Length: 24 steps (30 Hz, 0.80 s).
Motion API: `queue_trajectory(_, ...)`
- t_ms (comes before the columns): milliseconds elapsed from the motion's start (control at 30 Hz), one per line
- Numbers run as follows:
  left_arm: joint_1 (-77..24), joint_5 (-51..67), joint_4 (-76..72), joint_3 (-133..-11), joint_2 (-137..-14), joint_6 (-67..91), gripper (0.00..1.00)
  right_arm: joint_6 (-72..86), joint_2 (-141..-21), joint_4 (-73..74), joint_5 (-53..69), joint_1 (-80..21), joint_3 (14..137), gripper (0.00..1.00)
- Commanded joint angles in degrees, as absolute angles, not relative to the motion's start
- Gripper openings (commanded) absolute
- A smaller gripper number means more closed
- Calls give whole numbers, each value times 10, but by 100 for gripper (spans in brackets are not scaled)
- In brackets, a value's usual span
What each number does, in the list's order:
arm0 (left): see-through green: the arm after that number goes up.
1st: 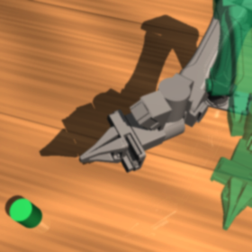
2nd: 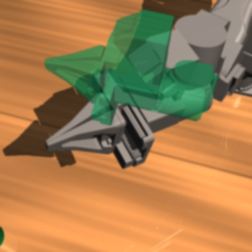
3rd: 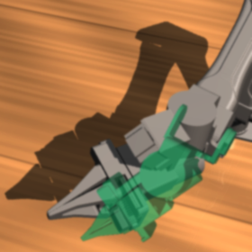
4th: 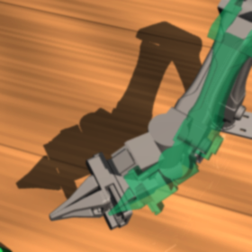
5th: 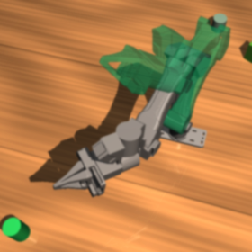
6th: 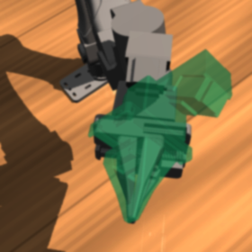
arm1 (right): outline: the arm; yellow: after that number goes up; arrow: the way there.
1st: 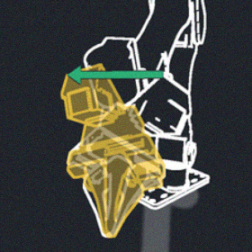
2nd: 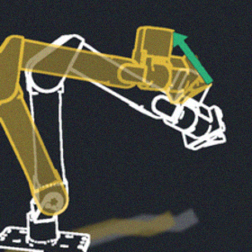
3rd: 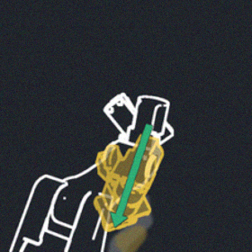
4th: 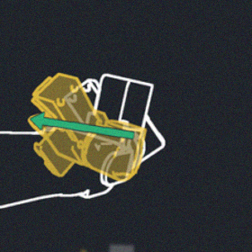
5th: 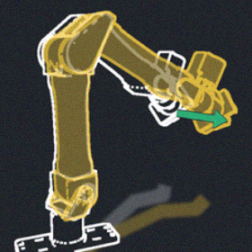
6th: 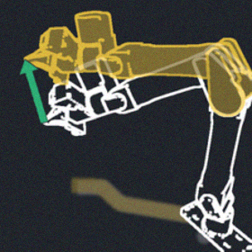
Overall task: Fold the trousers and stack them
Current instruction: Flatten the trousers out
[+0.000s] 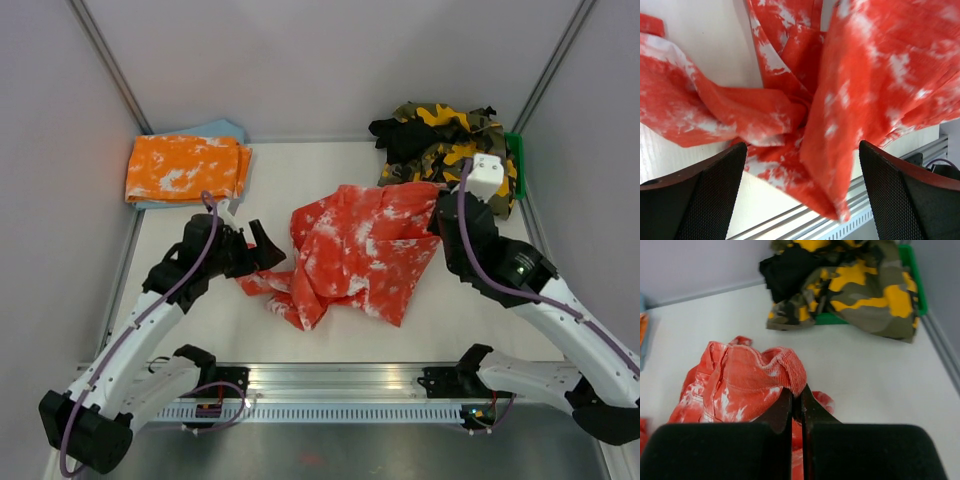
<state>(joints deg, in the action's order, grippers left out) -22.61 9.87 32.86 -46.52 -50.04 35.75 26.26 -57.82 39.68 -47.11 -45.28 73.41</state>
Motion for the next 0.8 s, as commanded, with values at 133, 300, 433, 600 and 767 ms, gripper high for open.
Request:
queue_trajectory(133, -246, 234, 233, -463, -519, 324, 97, 300, -507, 481, -566, -396, 737, 0)
queue_trajectory(300, -326, 257, 157, -457, -572, 294, 97, 275, -503, 433, -508, -395, 719, 0)
queue_trajectory(433, -368, 249, 105, -467, -667, 290, 97, 263, -512, 407, -455, -396, 712, 0)
queue_trajectory(600, -387, 164, 115, -516, -754, 255, 95, 251, -511, 397, -432, -396, 708, 0)
queue_trajectory(767, -388, 187, 106, -557, -803, 238, 92, 248, -497, 401, -434, -396, 700, 0)
